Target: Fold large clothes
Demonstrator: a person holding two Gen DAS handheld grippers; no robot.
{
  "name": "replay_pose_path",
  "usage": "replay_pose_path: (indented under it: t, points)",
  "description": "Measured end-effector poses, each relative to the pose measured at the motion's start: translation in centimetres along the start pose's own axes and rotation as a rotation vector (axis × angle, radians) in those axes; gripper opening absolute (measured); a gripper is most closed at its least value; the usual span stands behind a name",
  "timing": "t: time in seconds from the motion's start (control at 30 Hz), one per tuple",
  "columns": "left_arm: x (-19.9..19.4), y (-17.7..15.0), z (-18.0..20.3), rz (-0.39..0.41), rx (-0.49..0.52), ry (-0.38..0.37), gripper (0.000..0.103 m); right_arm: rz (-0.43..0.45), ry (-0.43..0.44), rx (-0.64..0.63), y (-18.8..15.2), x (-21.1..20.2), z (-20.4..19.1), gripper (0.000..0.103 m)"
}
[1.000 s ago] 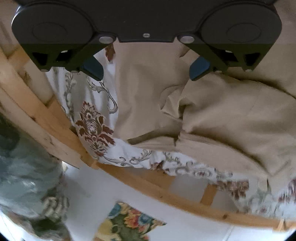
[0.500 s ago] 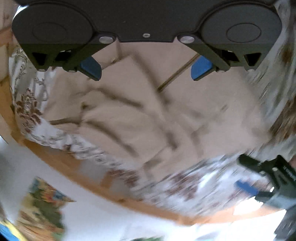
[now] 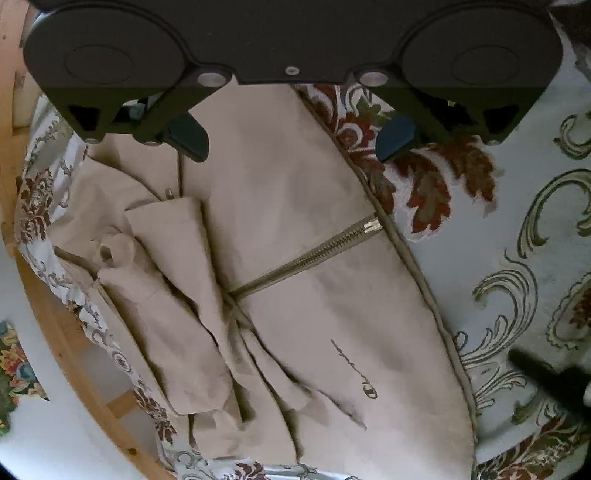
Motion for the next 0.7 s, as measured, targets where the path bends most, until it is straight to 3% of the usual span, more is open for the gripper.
replay_pose_path:
  t: [0.13,0.23,0.3,0.33,0.4,0.5,0.6,0.7]
  points:
    - [1.9,-0.2,1.4,-0.080,0.067,0.010,0.103,0.035,-0.015,-0.021,0.5,0.7,-0.4,0.096]
    - [3.4,-0.4,1.6,-0.137,0.077,0.047,0.103,0.078,0.028,0.019,0.9,0.7,-0.1,0.086]
    - [4.5,-0.7,1.0,-0.186,0.073,0.104,0.103,0.108,0.069,0.043,1.2,0.5,0.1,0.067]
    - [4.7,-0.8,0.8,-0.191,0.069,0.119,0.103,0.120,0.086,0.052,1.3,0.4,0.3,0.064]
    - [4.6,-0.7,0.3,-0.185,0.050,0.143,0.103,0.152,0.107,0.058,1.4,-0.2,0.3,0.040]
    - [4.3,-0.5,-0.7,-0.174,0.019,0.222,0.102,0.243,0.107,0.114,1.6,-1.8,1.3,0.029]
    - [3.7,0.0,-2.1,-0.147,-0.036,0.295,0.093,0.343,0.124,0.246,1.5,-3.3,3.8,0.022]
    - [3.5,0.1,-4.3,-0.140,-0.114,0.375,0.074,0.408,0.145,0.353,1.1,-4.2,5.9,0.019]
Point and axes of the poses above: each gripper's, at about its wrist camera, not at the fingertips, and x roughly the way its jaws point, z to its right, y to its top, the point moved 7 cm from there along x, roughly the way its jaws point, and after that the axes turned 15 degrees about -z, right-handed, at the moved point
